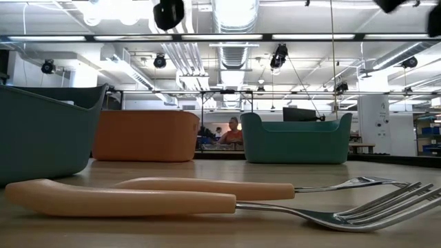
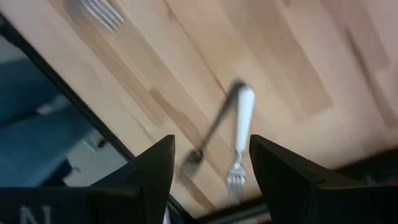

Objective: Sort silverware by color (type)
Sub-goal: Put the white fork into the green bin

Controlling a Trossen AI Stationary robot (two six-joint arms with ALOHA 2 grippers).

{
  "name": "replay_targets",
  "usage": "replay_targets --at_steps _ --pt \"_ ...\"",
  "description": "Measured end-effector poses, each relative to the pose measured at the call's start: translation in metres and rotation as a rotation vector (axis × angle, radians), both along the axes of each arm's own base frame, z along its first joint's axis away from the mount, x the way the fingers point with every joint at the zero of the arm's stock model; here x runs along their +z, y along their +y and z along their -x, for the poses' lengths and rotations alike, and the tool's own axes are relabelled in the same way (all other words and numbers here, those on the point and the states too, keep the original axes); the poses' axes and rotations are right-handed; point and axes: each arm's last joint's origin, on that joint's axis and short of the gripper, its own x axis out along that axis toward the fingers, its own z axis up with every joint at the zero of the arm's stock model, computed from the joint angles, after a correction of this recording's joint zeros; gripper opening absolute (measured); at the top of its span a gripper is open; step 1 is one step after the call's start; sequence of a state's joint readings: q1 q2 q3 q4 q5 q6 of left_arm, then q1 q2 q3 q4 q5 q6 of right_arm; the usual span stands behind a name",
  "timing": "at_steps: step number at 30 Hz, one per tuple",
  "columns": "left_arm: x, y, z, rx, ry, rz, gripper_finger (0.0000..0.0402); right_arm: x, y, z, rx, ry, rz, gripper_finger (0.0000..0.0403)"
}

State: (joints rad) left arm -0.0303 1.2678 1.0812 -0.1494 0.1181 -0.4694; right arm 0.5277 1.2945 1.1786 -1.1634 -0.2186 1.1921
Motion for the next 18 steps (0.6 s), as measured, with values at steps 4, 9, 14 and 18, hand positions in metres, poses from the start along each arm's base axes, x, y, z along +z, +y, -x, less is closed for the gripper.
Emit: replay_targets --at_steps 4,9,14,18 --pt "0.009 0.001 0.014 0.044 -0.206 0.024 0.0075 -0.024 0.014 0.016 0.027 0.087 -0.002 0.0198" --pt "0.019 0.006 0.027 0.184 -0.339 0.0 0.0075 -0.057 0.025 0.028 0.038 0.108 -0.028 0.0198" --pt "0.023 0.01 0.033 0.312 -0.354 -0.026 0.0075 -0.087 0.025 0.041 0.004 0.13 0.026 0.0198" --pt "0.022 0.01 0.033 0.318 -0.351 -0.026 0.0075 -0.101 0.024 0.044 0.01 0.112 0.019 0.0198"
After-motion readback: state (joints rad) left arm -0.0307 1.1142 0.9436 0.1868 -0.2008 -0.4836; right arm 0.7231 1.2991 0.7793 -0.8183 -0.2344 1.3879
